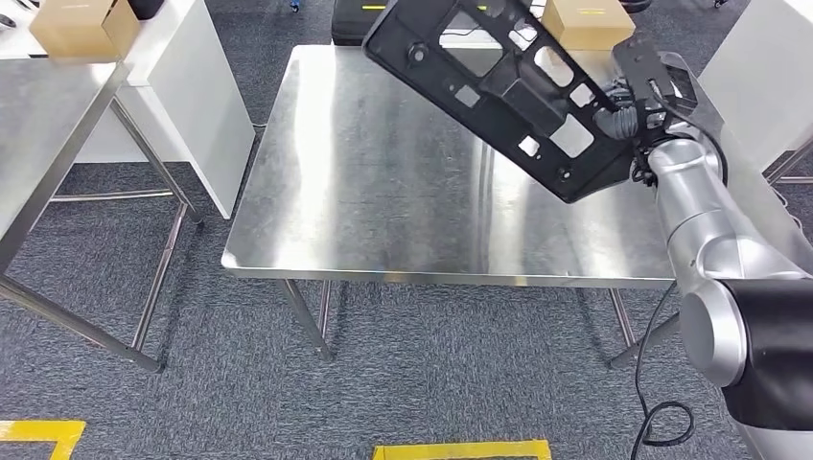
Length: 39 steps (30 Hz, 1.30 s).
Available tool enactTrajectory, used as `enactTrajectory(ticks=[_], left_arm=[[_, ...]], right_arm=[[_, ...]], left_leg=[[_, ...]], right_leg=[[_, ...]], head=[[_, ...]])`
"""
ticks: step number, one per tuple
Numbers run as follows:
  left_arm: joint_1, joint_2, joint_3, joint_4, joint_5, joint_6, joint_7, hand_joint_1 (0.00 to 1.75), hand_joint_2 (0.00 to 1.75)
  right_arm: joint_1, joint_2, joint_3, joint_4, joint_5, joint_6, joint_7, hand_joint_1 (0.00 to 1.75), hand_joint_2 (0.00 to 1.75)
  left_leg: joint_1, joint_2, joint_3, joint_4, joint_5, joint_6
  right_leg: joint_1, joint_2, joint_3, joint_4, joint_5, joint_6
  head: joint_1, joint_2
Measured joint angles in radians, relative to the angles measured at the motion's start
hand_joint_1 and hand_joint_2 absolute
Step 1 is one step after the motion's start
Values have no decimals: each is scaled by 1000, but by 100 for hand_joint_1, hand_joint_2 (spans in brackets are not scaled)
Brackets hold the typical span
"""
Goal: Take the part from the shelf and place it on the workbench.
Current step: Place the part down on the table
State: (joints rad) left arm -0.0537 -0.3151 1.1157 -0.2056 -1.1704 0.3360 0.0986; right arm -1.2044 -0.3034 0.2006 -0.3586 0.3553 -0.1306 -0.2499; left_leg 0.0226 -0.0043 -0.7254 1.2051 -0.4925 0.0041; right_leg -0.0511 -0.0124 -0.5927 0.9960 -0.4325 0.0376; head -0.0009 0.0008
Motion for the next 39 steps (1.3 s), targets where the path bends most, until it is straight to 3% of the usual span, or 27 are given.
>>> enactTrajectory(ticks=[2, 4, 6, 10, 15, 21, 27, 39], left_arm=[[0, 0, 0, 0, 0, -1, 0, 0, 0], [0, 0, 0, 0, 0, -6, -4, 0, 0], [1, 0, 0, 0, 0, -13, -11, 0, 0], [1, 0, 1, 0, 0, -20, -19, 0, 0], [1, 0, 6, 0, 0, -24, -22, 0, 0], [1, 0, 9, 0, -1, -18, -21, 0, 0], [1, 0, 17, 0, 1, 12, -30, 0, 0], [1, 0, 39, 0, 17, 65, -47, 0, 0]], right_arm=[[7, -6, 0, 9, 38, -65, 35, 175, 175], [13, -21, 1, 18, 77, -147, 77, 175, 175], [26, -46, 1, 27, 115, -227, 111, 175, 175], [59, -89, 2, 43, 146, -303, 135, 175, 175], [78, -137, -1, 56, 184, -381, 174, 175, 175], [82, -187, -26, 61, 253, -462, 205, 175, 175], [80, -227, -61, 62, 297, -508, 205, 175, 175], [79, -240, -145, 62, 318, -541, 171, 175, 175]], left_leg=[[5, 9, 67, -132, 53, -7], [1, 9, 95, -183, 64, -5], [-7, 0, 95, -186, 66, 3], [-18, -6, 92, -185, 64, 20], [-23, -7, 91, -185, 63, 30], [-25, -6, 91, -185, 62, 33], [-25, -6, 93, -186, 63, 34], [-23, -5, 94, -187, 63, 33]], right_leg=[[0, -3, 5, 1, -7, 14], [11, -7, 5, 3, -13, 25], [15, -11, 10, 0, -14, 30], [7, -18, 19, -15, -8, 39], [3, -20, 22, -24, -4, 46], [1, -19, 22, -25, -4, 59], [2, -19, 21, -23, -4, 59], [3, -18, 21, -22, -4, 59]], head=[[-4, 0], [-3, 0], [3, 0], [10, 0], [13, 0], [13, 0], [13, 0], [13, 0]])
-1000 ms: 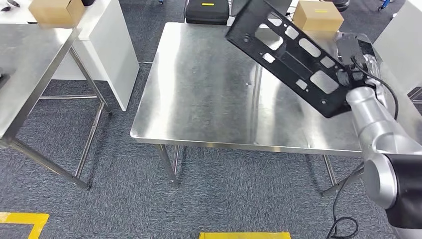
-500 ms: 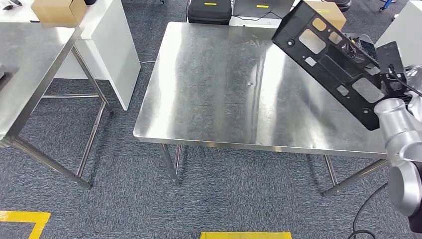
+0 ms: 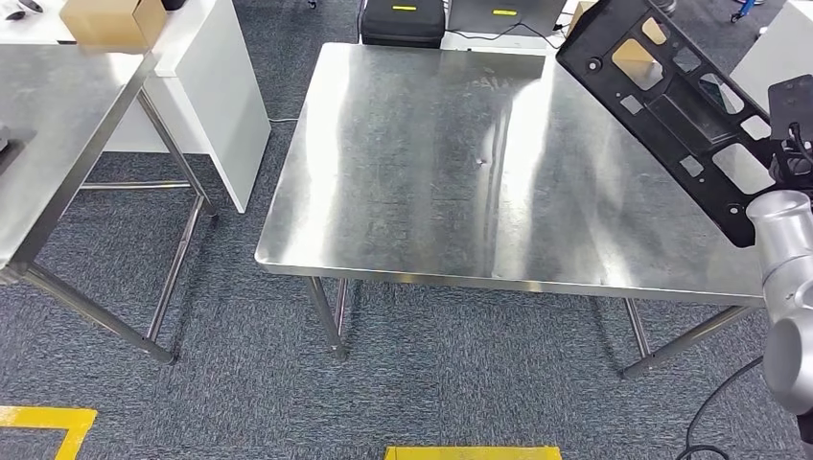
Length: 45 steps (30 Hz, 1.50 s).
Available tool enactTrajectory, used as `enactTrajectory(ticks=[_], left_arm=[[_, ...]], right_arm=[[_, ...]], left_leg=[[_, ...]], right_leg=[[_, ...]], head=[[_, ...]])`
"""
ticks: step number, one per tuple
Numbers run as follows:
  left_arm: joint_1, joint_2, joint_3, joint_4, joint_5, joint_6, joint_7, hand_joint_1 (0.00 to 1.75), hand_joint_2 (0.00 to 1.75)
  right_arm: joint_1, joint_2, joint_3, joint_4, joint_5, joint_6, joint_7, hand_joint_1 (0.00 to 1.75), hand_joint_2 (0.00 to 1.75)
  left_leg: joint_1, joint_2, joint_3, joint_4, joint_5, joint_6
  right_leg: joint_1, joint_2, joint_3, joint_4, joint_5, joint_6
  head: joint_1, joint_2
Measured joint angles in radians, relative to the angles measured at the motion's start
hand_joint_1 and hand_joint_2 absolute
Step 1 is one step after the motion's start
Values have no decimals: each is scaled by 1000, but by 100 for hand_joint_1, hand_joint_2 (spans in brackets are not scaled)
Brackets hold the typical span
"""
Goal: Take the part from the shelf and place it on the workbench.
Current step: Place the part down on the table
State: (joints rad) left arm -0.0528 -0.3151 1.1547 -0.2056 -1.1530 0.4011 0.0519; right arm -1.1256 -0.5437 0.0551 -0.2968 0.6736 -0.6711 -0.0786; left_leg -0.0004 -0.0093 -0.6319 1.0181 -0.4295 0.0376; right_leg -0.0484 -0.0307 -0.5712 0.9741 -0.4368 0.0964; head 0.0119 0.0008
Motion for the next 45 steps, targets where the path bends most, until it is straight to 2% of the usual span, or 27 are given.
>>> enactTrajectory(ticks=[12, 23, 25, 26, 28, 30, 32, 33, 34, 35, 36, 37, 38, 39, 40, 42, 44, 45], left_arm=[[0, 0, 0, 0, -2, 10, -3, 0, 0], [0, 0, 23, 0, 20, 2, -38, 0, 0], [0, 0, 25, 0, 20, -3, -35, 0, 0], [0, 1, 25, 0, 20, -6, -35, 0, 0], [0, 1, 25, 0, 20, -11, -37, 0, 0], [0, 0, 25, 0, 19, -15, -42, 0, 0], [0, 0, 25, 0, 19, -18, -46, 0, 0], [0, 0, 25, 0, 19, -19, -47, 0, 0], [0, 0, 25, 0, 19, -20, -47, 0, 0], [0, 0, 25, 0, 18, -20, -47, 0, 0], [0, 0, 25, 0, 18, -20, -47, 0, 0], [0, 0, 25, 0, 18, -20, -47, 0, 0], [0, 0, 25, 0, 18, -19, -47, 0, 0], [0, 0, 25, 0, 18, -17, -46, 0, 0], [0, 0, 26, -1, 19, -14, -46, 0, 0], [0, 0, 26, -1, 18, -12, -46, 0, 0], [-1, 0, 26, -1, 18, -14, -46, 0, 0], [-1, 0, 26, -1, 18, -16, -47, 0, 0]], right_arm=[[-2, 4, -11, 0, 10, 7, -7, 175, 175], [-4, 9, -47, 0, 14, 78, -43, 175, 175], [-2, 12, -55, 0, 14, 84, -46, 175, 175], [-2, 16, -57, 0, 14, 86, -47, 175, 175], [2, 24, -59, -3, 14, 88, -51, 175, 175], [6, 32, -61, -4, 14, 89, -53, 175, 175], [9, 37, -64, -3, 14, 89, -53, 175, 175], [12, 39, -66, -3, 14, 89, -53, 175, 175], [17, 41, -69, -2, 14, 89, -53, 175, 175], [22, 43, -72, -2, 14, 89, -53, 175, 175], [26, 45, -74, -2, 14, 89, -53, 175, 175], [28, 47, -75, -2, 14, 89, -53, 175, 175], [27, 48, -76, -2, 14, 89, -54, 175, 175], [27, 50, -76, -1, 14, 89, -54, 175, 175], [27, 52, -76, 0, 14, 90, -55, 175, 175], [32, 57, -77, 0, 15, 90, -55, 175, 175], [35, 63, -77, 0, 18, 90, -54, 175, 175], [34, 66, -77, 0, 21, 90, -53, 175, 175]], left_leg=[[0, 0, 0, 0, 0, 0], [0, 0, 0, 0, 0, 0], [-3, 0, -2, 3, -6, 6], [-5, 0, -2, 1, -11, 12], [-5, -1, 19, -23, -10, 28], [-1, -1, 51, -54, 1, 41], [1, -1, 66, -65, 2, 47], [1, -2, 70, -64, -2, 46], [1, -4, 76, -64, -8, 44], [2, -7, 83, -62, -14, 40], [4, -10, 90, -60, -22, 34], [7, -13, 97, -53, -33, 27], [7, -15, 101, -44, -47, 17], [6, -17, 103, -34, -61, 8], [5, -18, 104, -26, -73, 1], [5, -18, 106, -22, -87, -5], [8, -14, 105, -7, -99, -12], [9, -9, 88, 26, -110, -17]], right_leg=[[0, 0, 0, 0, 0, 0], [0, 0, 0, 0, 0, 0], [-4, -1, 2, -6, 1, 6], [-7, -2, 5, -12, 1, 10], [-8, 1, 14, -20, 2, 19], [-8, 10, -2, 23, -18, 10], [-5, 21, -79, 165, -73, -6], [-3, 24, -121, 236, -95, -8], [-1, 27, -154, 283, -103, -5], [-2, 28, -159, 279, -90, 3], [-5, 29, -145, 237, -63, 14], [-10, 28, -114, 164, -26, 27], [-11, 28, -81, 99, 1, 34], [-12, 29, -57, 51, 17, 31], [-11, 30, -42, 28, 22, 21], [-6, 32, -41, 32, 8, -10], [-5, 33, -32, 37, -7, -32], [-6, 34, -24, 38, -15, -41]], head=[[0, 0], [0, 0], [-1, 0], [-2, 0], [-3, 0], [2, 0], [9, 0], [11, 0], [12, 0], [13, 0], [13, 0], [14, 0], [17, 0], [18, 0], [17, 0], [12, 0], [6, 0], [1, 0]])
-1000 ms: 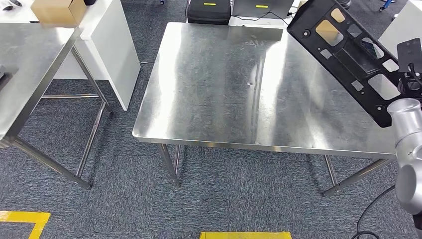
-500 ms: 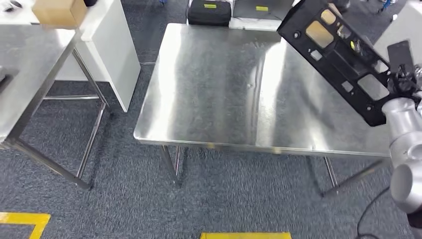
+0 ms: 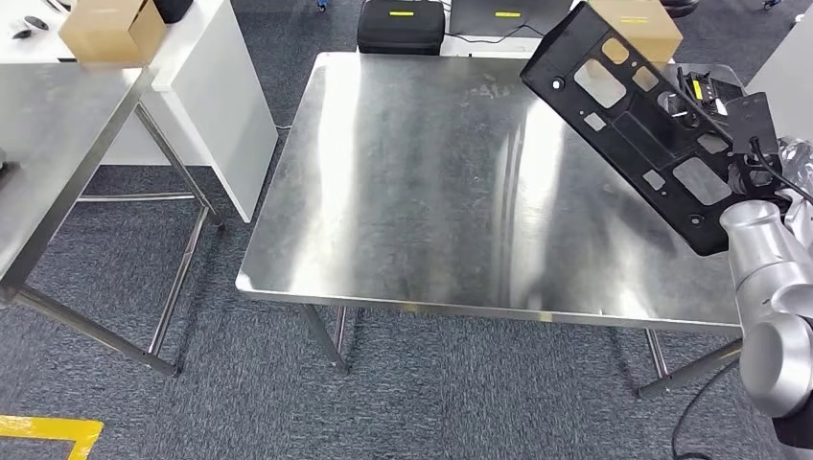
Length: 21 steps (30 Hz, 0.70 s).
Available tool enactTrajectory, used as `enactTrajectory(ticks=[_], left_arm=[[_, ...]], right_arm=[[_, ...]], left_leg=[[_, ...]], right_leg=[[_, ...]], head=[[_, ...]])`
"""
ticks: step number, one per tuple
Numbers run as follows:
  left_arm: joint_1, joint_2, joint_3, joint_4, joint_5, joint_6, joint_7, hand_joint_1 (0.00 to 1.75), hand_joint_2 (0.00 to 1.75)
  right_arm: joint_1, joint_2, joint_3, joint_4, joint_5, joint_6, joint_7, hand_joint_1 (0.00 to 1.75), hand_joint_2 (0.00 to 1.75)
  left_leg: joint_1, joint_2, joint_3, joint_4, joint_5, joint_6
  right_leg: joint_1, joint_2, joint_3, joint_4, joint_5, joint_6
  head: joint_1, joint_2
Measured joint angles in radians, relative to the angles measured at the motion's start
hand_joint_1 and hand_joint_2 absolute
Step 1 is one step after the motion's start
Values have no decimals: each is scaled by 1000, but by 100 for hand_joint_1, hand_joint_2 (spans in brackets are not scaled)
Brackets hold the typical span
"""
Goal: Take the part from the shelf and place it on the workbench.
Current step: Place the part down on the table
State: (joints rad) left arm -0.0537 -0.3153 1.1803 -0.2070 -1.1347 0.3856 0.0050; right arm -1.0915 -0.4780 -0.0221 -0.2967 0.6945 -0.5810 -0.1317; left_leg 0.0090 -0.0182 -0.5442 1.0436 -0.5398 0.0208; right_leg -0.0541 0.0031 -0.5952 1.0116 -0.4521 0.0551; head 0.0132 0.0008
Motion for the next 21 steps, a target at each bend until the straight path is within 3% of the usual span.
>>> enactTrajectory(ticks=[1, 3, 4, 5, 6, 7, 9, 10, 11, 13, 15, 16, 18, 20, 21], left_arm=[[0, 0, 0, 0, 0, -3, -1, 0, 0], [1, 0, 0, 0, 0, -11, -5, 0, 0], [1, 0, 0, 0, 0, -15, -8, 0, 0], [2, 0, 0, 0, 0, -20, -11, 0, 0], [2, 0, 0, 0, 0, -25, -15, 0, 0], [2, 0, 0, 0, 0, -30, -18, 0, 0], [2, 2, 0, 0, 0, -39, -20, 0, 0], [3, 4, 1, 0, 1, -40, -21, 0, 0], [4, 5, 1, 0, 1, -42, -21, 0, 0], [4, 3, 2, -1, 3, -43, -24, 0, 0], [2, -2, 3, -1, 7, -44, -34, 0, 0], [1, -3, 5, -1, 11, -42, -40, 0, 0], [1, -3, 9, -1, 20, -39, -50, 0, 0], [3, -3, 15, -1, 23, -39, -52, 0, 0], [3, -3, 17, -1, 24, -39, -53, 0, 0]], right_arm=[[-1, 2, 0, 0, 2, 0, 1, 175, 175], [-1, 7, 0, 0, 5, 0, 2, 175, 175], [1, 10, 0, 0, 6, 0, 3, 175, 175], [3, 12, 0, 0, 6, 0, 3, 175, 175], [4, 13, -1, 0, 7, 1, 2, 175, 175], [5, 15, -2, 0, 7, 1, 0, 175, 175], [10, 16, -7, 4, 4, 2, -5, 175, 175], [12, 17, -11, 7, 2, 4, -7, 175, 175], [15, 18, -15, 11, 0, 5, -9, 175, 175], [20, 21, -22, 13, 0, 8, -10, 175, 175], [27, 20, -26, 9, 10, 5, -15, 175, 175], [28, 17, -29, 7, 14, 2, -17, 175, 175], [27, 10, -37, 8, 18, -2, -19, 175, 175], [38, 7, -45, 11, 19, -3, -19, 175, 175], [43, 7, -47, 11, 21, -4, -19, 175, 175]], left_leg=[[1, 6, -33, 54, -16, -5], [1, 14, -137, 200, -46, -8], [-1, 15, -186, 252, -44, -5], [-3, 15, -220, 272, -24, 2], [-9, 15, -232, 246, 21, 16], [-18, 14, -226, 187, 83, 37], [-41, 12, -184, 65, 179, 102], [-52, 11, -164, 30, 200, 127], [-60, 9, -150, 17, 202, 144], [-70, 5, -124, -15, 203, 152], [-62, -8, -69, -94, 196, 155], [-53, -13, -37, -136, 191, 156], [-39, -20, 2, -171, 176, 144], [-24, -20, 28, -173, 151, 118], [-15, -20, 37, -166, 136, 103]], right_leg=[[1, 0, 10, 0, -9, -8], [8, 0, 28, -1, -28, -17], [14, 0, 39, -1, -39, -20], [21, 0, 53, -1, -49, -22], [30, 0, 69, -1, -60, -24], [39, 0, 90, -3, -73, -26], [49, -1, 125, -17, -94, -28], [42, -2, 139, -28, -100, -26], [34, -4, 149, -41, -102, -20], [26, -5, 170, -68, -103, -9], [33, -4, 172, -67, -112, -12], [37, -3, 153, -34, -122, -15], [32, 1, 68, 94, -147, -12], [20, 2, -14, 175, -137, 14], [9, 1, -34, 164, -106, 35]], head=[[-4, 0], [-12, 0], [-13, 0], [-14, 0], [-15, 0], [-17, 0], [-11, 0], [-6, 0], [-2, 0], [-10, 0], [-18, 0], [-17, 0], [-10, 0], [-6, 0], [-5, 0]])
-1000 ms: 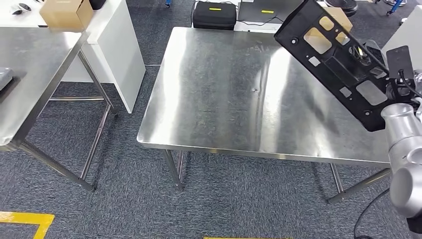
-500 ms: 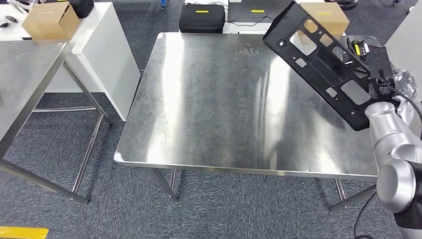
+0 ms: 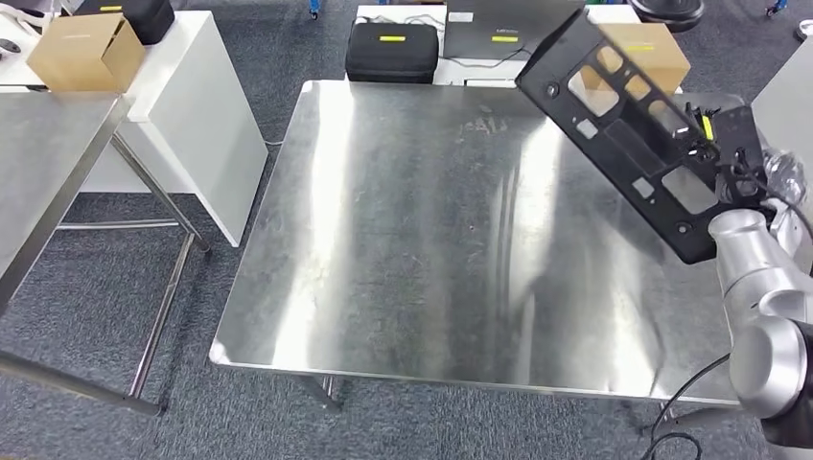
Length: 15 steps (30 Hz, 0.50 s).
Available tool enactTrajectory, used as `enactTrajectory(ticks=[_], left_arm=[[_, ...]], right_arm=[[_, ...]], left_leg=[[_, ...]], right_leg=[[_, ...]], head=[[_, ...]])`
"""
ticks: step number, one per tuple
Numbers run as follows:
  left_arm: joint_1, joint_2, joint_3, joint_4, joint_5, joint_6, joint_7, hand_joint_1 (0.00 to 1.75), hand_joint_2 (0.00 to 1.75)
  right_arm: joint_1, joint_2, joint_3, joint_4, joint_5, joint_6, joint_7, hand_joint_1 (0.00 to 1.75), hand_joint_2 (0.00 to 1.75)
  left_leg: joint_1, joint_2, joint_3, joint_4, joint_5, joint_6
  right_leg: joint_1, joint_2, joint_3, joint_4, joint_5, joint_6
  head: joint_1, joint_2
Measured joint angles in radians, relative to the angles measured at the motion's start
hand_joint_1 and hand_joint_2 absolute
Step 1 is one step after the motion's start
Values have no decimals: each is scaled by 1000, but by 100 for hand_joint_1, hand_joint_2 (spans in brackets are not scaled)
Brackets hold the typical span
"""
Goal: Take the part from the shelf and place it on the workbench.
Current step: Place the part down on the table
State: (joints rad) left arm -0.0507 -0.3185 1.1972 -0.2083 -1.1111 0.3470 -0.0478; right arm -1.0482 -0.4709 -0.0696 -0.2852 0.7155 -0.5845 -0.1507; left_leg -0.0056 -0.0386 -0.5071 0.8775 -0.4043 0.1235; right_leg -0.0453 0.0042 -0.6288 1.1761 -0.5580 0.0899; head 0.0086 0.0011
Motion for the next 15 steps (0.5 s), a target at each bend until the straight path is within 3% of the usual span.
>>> enactTrajectory(ticks=[2, 3, 4, 5, 7, 9, 11, 13, 14, 15], left_arm=[[0, 1, 2, 0, 0, 0, 0, 0, 0], [0, 4, 4, -1, 1, 0, 0, 0, 0], [-1, 6, 5, -2, 1, 0, 0, 0, 0], [-1, 8, 7, -3, 2, 1, 0, 0, 0], [0, 8, 9, -3, 6, 2, -1, 0, 0], [-1, 7, 9, -4, 9, 1, 0, 0, 0], [-1, 6, 9, -3, 9, -7, 1, 0, 0], [-1, 6, 10, -3, 10, -17, 6, 0, 0], [-1, 6, 10, -3, 10, -20, 10, 0, 0], [-1, 6, 10, -3, 11, -22, 14, 0, 0]], right_arm=[[8, 0, -2, 1, 3, 0, 0, 175, 175], [9, 1, -3, 5, 3, 0, 0, 175, 175], [8, 1, -4, 8, 3, 0, 0, 175, 175], [10, 0, -6, 11, 2, -2, -1, 175, 175], [11, 1, -6, 12, 3, -3, -2, 175, 175], [11, 2, -6, 10, 6, -3, -2, 175, 175], [8, -1, -7, 7, 8, -3, -6, 175, 175], [7, -3, -9, 7, 8, 0, -15, 175, 175], [7, -3, -11, 7, 7, 5, -20, 175, 175], [7, -1, -14, 7, 6, 14, -22, 175, 175]], left_leg=[[19, 0, 5, 39, -41, -36], [24, -2, -1, 67, -65, -54], [26, -3, -13, 99, -87, -70], [25, -4, -23, 122, -104, -83], [23, -4, -36, 145, -121, -101], [23, 9, -45, 170, -141, -111], [25, 32, -93, 267, -188, -115], [22, 44, -173, 405, -236, -109], [17, 45, -207, 453, -243, -99], [10, 45, -223, 465, -231, -82]], right_leg=[[-27, -3, 4, -104, 92, 53], [-34, -2, 11, -140, 119, 72], [-40, 0, 15, -157, 129, 74], [-42, 4, 11, -148, 119, 64], [-48, 9, 4, -124, 101, 33], [-47, 8, -3, -111, 93, 21], [-40, 6, -4, -109, 89, 14], [-28, 4, -1, -111, 88, 13], [-18, 4, 1, -111, 88, 13], [-8, 4, 5, -113, 88, 12]], head=[[2, 0], [8, 0], [13, 0], [12, 0], [2, 0], [-14, 0], [-27, 0], [-34, 0], [-35, 0], [-35, 0]])
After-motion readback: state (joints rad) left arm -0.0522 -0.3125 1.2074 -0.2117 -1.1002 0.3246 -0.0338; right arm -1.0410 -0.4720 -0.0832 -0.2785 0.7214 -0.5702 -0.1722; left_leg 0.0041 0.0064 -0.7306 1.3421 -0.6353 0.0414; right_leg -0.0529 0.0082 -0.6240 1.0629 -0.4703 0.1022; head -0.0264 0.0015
